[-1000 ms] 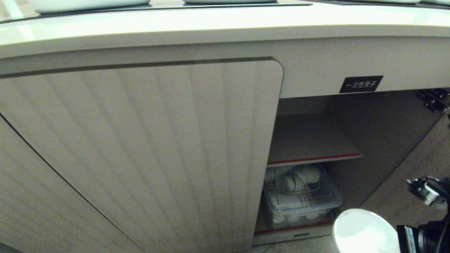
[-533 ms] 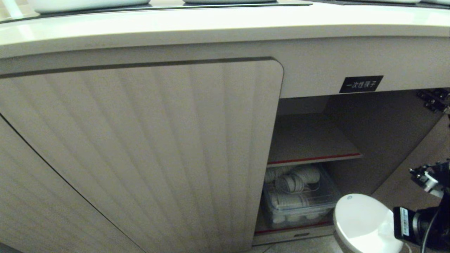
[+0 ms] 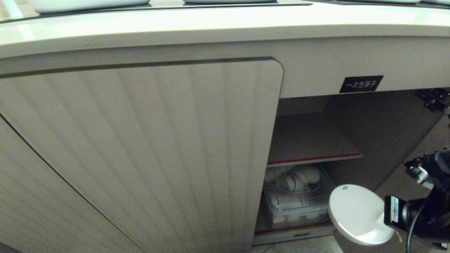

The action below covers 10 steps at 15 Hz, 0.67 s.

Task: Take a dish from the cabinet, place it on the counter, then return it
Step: Put it back into the cabinet

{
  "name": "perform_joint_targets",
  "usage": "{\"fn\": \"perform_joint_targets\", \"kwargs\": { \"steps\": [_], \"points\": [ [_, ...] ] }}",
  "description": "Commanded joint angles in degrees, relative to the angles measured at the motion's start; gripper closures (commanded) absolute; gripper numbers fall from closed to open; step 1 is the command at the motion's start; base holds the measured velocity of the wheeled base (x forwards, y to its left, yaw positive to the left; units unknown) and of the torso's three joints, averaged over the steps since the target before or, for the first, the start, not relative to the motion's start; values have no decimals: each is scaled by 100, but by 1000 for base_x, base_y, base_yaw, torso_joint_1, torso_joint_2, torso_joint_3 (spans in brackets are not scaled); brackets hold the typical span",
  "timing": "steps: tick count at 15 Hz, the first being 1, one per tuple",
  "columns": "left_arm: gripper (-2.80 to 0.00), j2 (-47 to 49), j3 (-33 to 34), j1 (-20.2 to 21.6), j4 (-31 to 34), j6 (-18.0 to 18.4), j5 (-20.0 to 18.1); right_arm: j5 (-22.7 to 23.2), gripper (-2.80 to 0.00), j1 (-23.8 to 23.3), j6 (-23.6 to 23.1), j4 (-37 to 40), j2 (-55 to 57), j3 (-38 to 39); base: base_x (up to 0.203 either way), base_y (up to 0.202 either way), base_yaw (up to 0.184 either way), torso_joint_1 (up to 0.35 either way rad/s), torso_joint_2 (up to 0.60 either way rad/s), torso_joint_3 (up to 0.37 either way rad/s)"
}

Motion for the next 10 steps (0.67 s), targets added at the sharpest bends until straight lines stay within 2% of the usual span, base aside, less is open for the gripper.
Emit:
{"fn": "perform_joint_targets", "kwargs": {
  "steps": [1,5,10],
  "points": [
    [0,0,1,0,-1,0,0,-4,0,0,86,29,129,-168,0,0,0,0,0,0],
    [0,0,2,0,-1,0,0,-8,0,-1,193,61,497,-613,0,0,0,0,0,0],
    [0,0,1,0,-1,0,0,-41,0,-1,659,75,911,-1066,0,0,0,0,0,0]
  ]
}}
